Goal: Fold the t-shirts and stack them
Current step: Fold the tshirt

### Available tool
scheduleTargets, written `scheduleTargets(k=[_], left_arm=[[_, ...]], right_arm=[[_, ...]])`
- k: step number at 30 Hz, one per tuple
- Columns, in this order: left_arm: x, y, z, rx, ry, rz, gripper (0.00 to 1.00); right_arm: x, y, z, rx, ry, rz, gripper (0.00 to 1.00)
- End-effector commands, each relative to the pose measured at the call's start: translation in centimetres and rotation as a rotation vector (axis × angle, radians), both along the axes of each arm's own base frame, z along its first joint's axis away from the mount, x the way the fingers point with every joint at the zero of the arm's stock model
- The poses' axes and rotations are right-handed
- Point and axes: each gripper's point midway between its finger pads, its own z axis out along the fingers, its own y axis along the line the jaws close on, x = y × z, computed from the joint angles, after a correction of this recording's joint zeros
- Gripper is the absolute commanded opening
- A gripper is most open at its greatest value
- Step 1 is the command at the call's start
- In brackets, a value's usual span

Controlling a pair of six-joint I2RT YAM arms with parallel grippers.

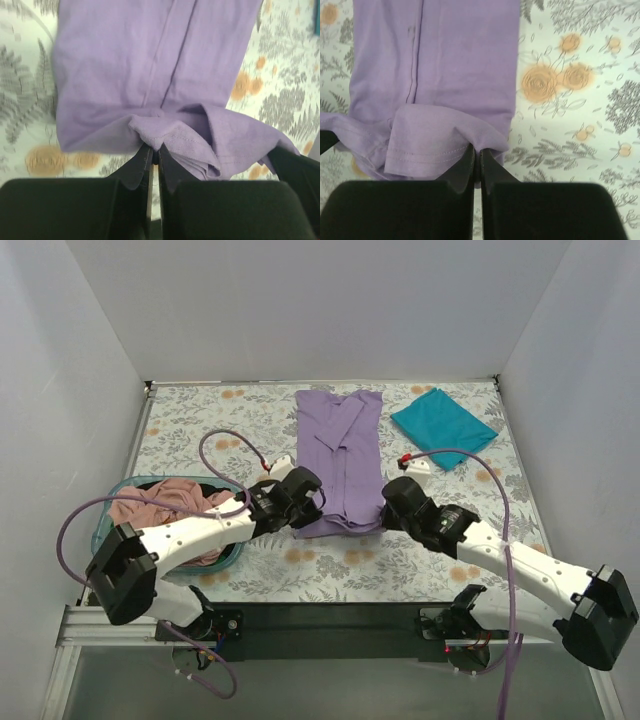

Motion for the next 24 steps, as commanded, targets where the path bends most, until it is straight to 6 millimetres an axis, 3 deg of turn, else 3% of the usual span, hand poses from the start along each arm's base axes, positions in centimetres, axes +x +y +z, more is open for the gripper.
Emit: scheduleTargets(k=[1,3,4,6,8,10,11,12,14,15,18,20,24], left_arm=[[4.7,-0.4,1.7,0.040,-0.107,-0.003,0.00],[6.8,0.2,1.6,0.064,-0.115,0.027,0.00],[8.0,0.1,2.4,0.059,-0.133,0.036,0.00],[10.1,0.7,2.0,0.067,-0.134,0.061,0.00],[11.9,0.4,2.1,0.063,-0.150,0.066,0.00],[13.3,0.8,2.0,0.068,-0.156,0.084,0.00],[14.2,0.8,2.6,0.063,-0.170,0.087,0.00],[15.0,1.4,1.7,0.077,-0.154,0.103,0.00],[16.4,1.2,2.0,0.054,-0.162,0.100,0.00],[17.2,1.6,1.1,0.073,-0.150,0.101,0.00],[19.2,1.7,1.2,0.075,-0.160,0.099,0.00],[20.2,1.8,-0.1,0.090,-0.141,0.109,0.00],[22.5,1.4,-0.9,0.106,-0.150,0.088,0.00]], right_arm=[[4.5,1.2,3.5,0.042,-0.121,0.036,0.01],[6.5,0.9,3.1,0.040,-0.107,0.017,0.01],[7.7,1.6,4.3,0.070,-0.139,0.025,0.01],[9.4,1.8,3.8,0.062,-0.118,0.029,0.01],[11.4,2.0,5.1,0.067,-0.143,0.039,0.01],[13.0,2.2,4.5,0.047,-0.128,0.046,0.01],[14.0,2.4,5.4,0.072,-0.134,0.054,0.01],[14.6,2.6,4.5,0.066,-0.109,0.061,0.01],[15.9,2.4,3.6,0.064,-0.085,0.060,0.01],[16.6,2.5,4.0,0.069,-0.091,0.058,0.01],[18.4,2.3,3.1,0.072,-0.070,0.054,0.01],[19.3,2.0,2.5,0.069,-0.056,0.043,0.01],[21.5,1.1,0.2,0.063,-0.006,0.009,0.01]])
